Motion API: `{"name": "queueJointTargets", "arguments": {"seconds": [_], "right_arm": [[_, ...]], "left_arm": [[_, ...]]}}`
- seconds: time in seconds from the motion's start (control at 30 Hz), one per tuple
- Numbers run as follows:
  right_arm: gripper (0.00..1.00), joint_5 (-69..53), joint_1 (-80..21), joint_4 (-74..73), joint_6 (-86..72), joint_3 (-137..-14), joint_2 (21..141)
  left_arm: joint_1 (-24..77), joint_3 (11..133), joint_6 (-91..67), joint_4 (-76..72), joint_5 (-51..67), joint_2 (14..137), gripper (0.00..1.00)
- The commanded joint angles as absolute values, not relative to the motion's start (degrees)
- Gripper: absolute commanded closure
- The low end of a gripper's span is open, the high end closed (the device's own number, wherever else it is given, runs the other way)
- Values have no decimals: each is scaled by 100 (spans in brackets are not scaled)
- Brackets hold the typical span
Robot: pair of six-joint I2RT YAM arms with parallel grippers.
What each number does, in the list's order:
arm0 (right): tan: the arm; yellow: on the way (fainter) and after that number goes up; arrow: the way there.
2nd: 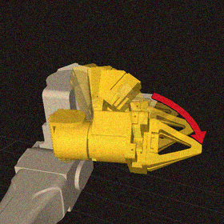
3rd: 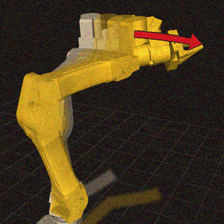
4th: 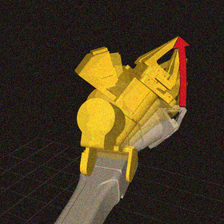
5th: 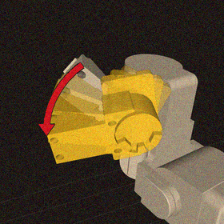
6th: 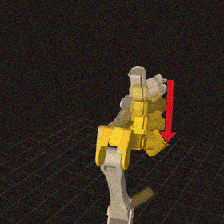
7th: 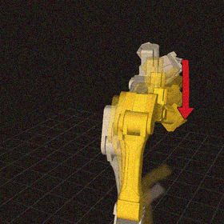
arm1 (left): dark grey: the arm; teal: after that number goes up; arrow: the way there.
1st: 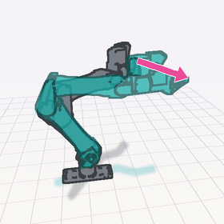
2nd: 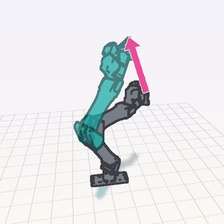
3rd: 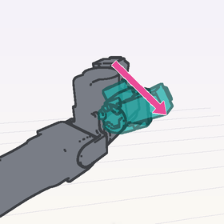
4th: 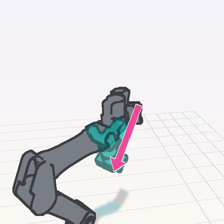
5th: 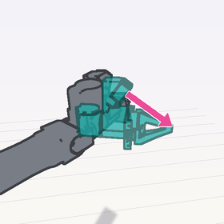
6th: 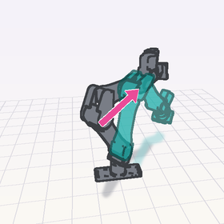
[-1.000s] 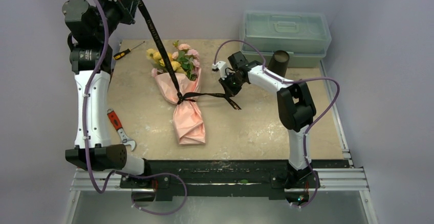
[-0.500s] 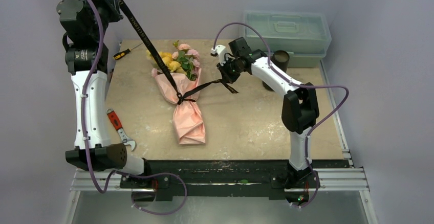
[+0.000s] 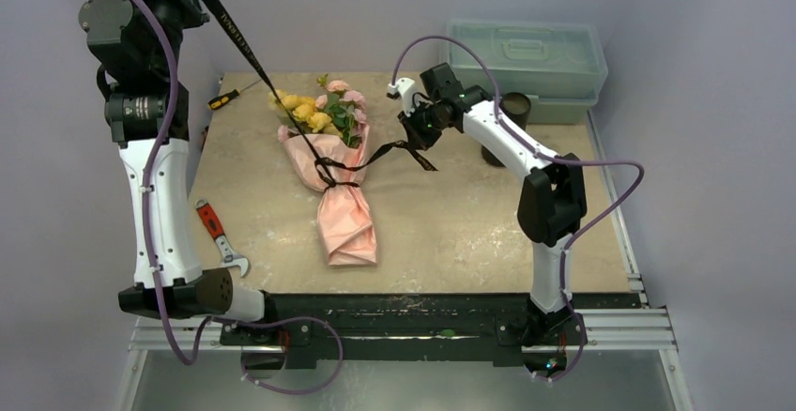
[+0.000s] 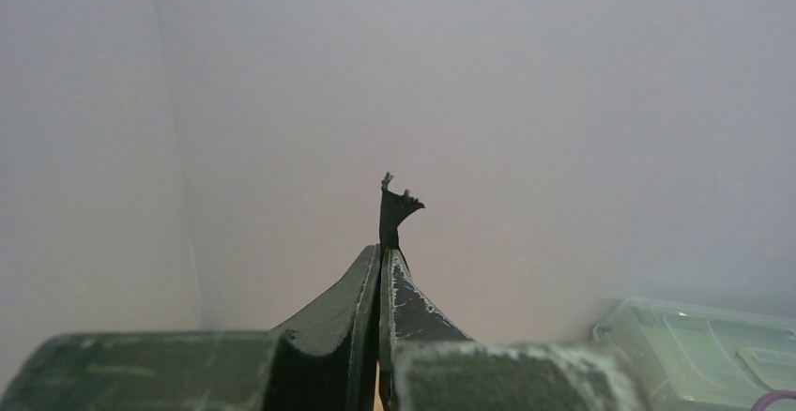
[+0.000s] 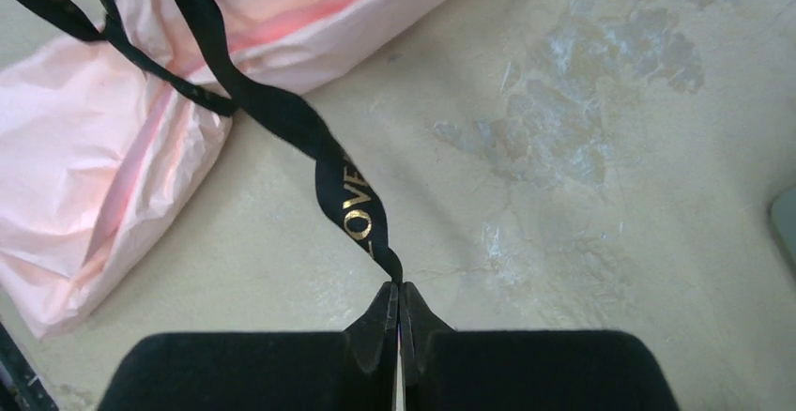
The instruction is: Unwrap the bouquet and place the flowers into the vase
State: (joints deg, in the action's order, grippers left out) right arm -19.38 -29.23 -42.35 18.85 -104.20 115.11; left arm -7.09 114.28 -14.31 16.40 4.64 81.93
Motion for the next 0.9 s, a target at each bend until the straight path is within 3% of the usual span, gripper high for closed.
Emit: {"name": "queueJointTargets", "arguments": {"seconds": [0.0,0.33,0.7,0.87], "right_arm": [[100,-1986,-2920,-4505,1683,-11339,11274],[100,-1593,-2596,-4645,1294,-12443,10923],[100,-986,-2397,-4228,1524,-10563,10127],[100,-729,-2194,-4423,1560,-10348,10193]], "left_arm": [[-758,11110,-1266,1647,47,7804,100],[-747,8989,-674,2229,-1170,6888,100],[-952,7901,-76,3334,-2407,6691,100],[-1241,7571,509,3603,-2489,6678,100]]}}
